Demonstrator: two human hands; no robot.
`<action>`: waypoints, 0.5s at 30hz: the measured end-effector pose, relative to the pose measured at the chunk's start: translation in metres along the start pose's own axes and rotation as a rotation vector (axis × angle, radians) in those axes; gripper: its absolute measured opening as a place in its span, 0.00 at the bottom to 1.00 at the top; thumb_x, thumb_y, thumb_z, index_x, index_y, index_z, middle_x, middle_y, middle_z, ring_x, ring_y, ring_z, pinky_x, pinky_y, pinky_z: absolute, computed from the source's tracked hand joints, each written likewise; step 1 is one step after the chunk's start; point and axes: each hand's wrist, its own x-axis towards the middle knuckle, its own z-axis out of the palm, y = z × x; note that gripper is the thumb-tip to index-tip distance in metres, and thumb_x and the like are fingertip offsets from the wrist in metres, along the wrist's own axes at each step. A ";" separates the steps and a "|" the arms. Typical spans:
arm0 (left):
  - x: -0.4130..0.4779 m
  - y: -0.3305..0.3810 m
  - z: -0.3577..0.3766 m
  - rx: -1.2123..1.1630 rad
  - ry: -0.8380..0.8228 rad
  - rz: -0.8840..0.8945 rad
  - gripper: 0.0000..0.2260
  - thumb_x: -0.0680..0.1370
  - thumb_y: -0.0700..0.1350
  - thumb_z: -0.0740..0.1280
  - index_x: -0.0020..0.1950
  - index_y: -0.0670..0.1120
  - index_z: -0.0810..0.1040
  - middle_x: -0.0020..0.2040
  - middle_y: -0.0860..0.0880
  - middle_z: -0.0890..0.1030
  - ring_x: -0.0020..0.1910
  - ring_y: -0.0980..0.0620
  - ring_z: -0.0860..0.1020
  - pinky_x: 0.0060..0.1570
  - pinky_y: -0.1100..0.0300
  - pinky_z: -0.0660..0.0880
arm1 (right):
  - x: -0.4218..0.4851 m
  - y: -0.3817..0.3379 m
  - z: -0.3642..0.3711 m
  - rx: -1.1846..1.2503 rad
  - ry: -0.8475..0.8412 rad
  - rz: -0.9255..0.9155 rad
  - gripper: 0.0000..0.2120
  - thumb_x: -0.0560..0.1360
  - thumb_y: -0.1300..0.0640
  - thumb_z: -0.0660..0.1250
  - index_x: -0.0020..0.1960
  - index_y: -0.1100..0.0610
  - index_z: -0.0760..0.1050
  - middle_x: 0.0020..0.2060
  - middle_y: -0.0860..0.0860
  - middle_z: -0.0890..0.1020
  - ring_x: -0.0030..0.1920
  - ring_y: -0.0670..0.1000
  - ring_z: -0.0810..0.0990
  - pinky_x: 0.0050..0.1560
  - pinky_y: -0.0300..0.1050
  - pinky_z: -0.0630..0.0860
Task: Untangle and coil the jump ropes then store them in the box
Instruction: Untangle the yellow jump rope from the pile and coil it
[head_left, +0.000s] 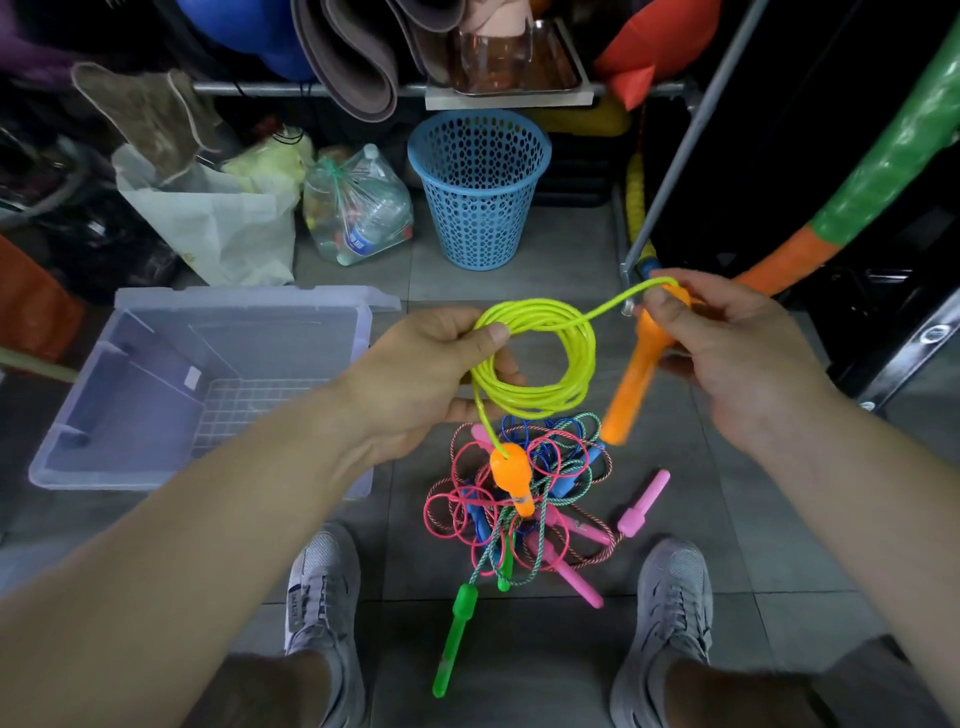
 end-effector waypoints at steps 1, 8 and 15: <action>-0.001 -0.001 0.003 0.001 -0.021 0.002 0.07 0.83 0.43 0.62 0.51 0.44 0.78 0.36 0.51 0.81 0.39 0.51 0.81 0.42 0.53 0.81 | 0.001 0.000 0.002 0.078 0.002 0.037 0.06 0.77 0.58 0.70 0.54 0.52 0.81 0.44 0.52 0.84 0.42 0.46 0.84 0.42 0.42 0.81; 0.001 -0.009 0.011 0.188 0.026 0.083 0.09 0.83 0.42 0.63 0.51 0.36 0.77 0.37 0.45 0.83 0.41 0.32 0.80 0.49 0.31 0.78 | 0.002 0.000 0.006 0.405 0.031 0.139 0.02 0.78 0.61 0.68 0.48 0.58 0.79 0.35 0.51 0.84 0.39 0.49 0.83 0.40 0.44 0.83; 0.004 -0.016 0.017 0.315 0.038 0.122 0.07 0.83 0.45 0.64 0.49 0.44 0.78 0.44 0.39 0.82 0.37 0.46 0.84 0.40 0.53 0.83 | 0.003 0.003 0.010 0.468 0.096 0.158 0.03 0.78 0.58 0.69 0.48 0.57 0.80 0.52 0.63 0.81 0.50 0.57 0.82 0.39 0.44 0.82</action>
